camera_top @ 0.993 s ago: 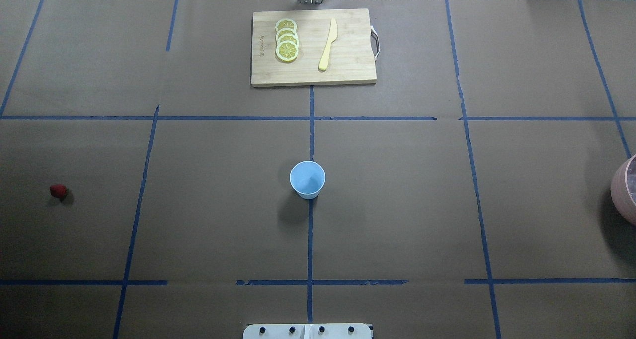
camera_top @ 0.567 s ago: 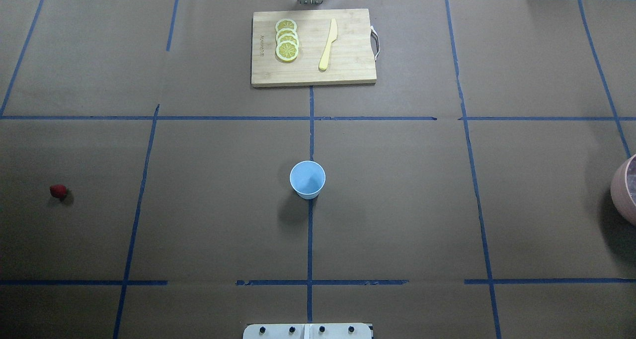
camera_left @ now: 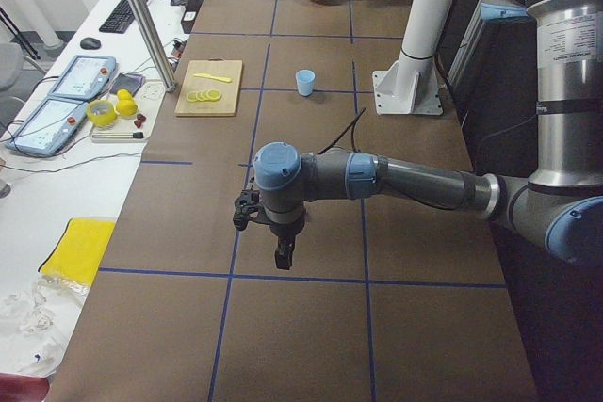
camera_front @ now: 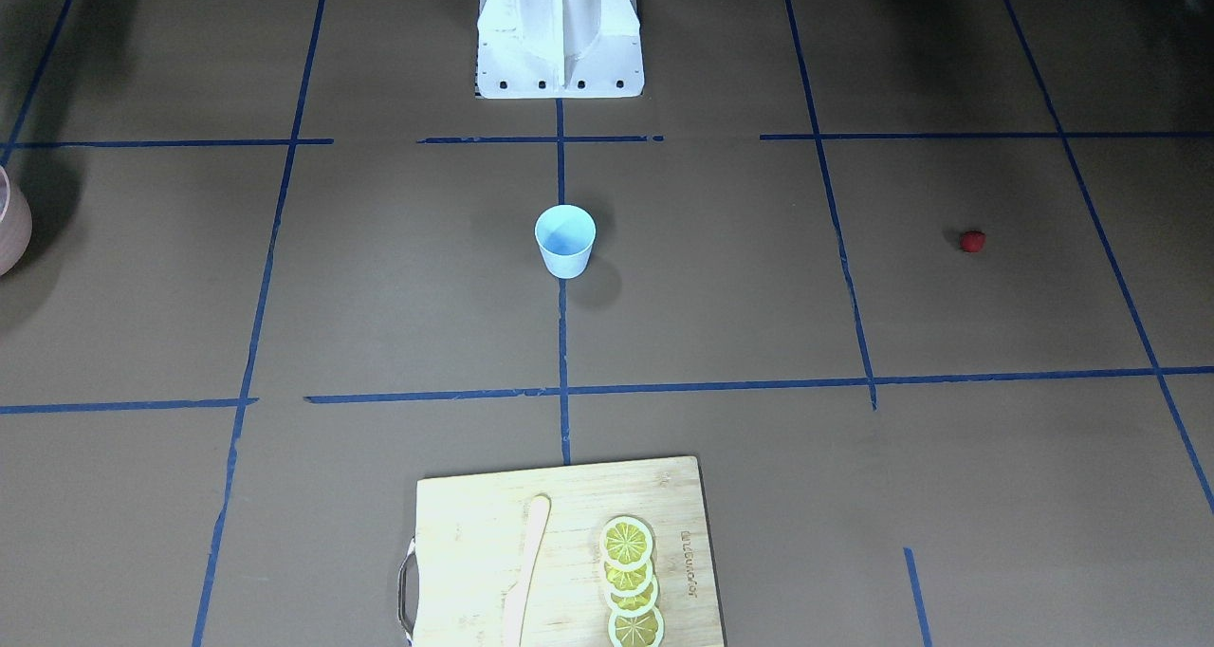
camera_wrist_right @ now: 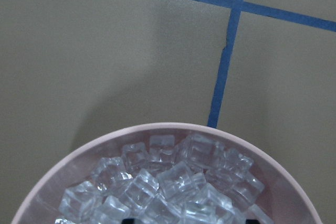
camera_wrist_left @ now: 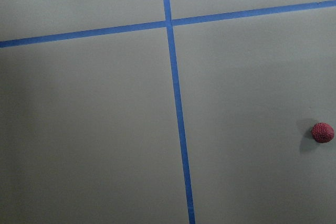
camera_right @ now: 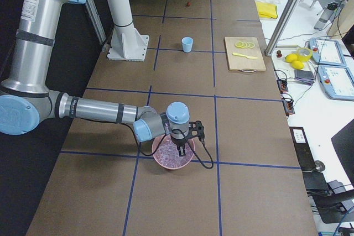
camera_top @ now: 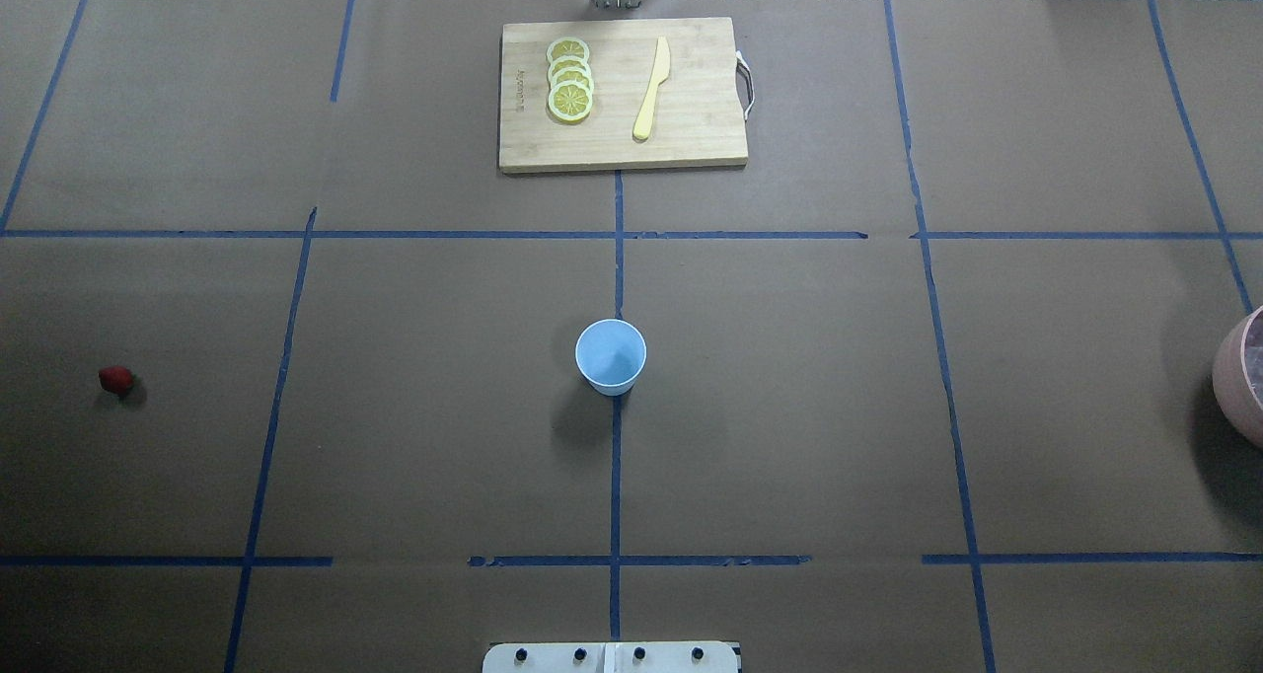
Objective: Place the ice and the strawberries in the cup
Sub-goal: 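Grasp an ice cube from the pink bowl with the right gripper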
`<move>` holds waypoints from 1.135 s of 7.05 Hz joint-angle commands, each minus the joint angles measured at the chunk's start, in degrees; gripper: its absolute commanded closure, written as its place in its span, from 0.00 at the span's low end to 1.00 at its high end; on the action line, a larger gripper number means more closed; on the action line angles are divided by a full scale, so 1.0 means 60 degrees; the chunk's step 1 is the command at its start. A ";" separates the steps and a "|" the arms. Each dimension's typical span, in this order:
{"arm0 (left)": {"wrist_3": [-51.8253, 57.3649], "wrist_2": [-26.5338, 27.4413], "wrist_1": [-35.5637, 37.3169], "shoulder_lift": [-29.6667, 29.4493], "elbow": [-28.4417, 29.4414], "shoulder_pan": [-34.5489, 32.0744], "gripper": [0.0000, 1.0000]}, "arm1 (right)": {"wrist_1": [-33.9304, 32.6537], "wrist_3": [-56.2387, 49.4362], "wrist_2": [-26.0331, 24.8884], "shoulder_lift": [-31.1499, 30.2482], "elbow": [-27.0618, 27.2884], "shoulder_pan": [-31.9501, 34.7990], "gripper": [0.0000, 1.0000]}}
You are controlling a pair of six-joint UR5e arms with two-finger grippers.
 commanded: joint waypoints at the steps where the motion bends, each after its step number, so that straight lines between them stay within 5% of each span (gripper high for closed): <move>1: 0.0000 0.0000 0.0000 0.0000 -0.0012 0.0001 0.00 | -0.0012 -0.0002 -0.0089 0.0035 -0.0015 -0.0047 0.46; 4: 0.0000 0.0000 0.0000 0.0000 -0.0012 0.0001 0.00 | -0.0026 -0.0017 -0.0280 0.0049 -0.0044 -0.0105 0.50; 6: 0.0000 0.0000 -0.0014 0.0000 -0.0027 0.0001 0.00 | -0.0012 -0.0075 -0.0222 0.0050 0.0029 -0.0105 0.95; 8: 0.0000 0.0000 -0.0015 -0.0015 -0.0042 0.0001 0.00 | -0.0084 -0.0076 -0.0003 -0.0067 0.0669 0.0025 0.97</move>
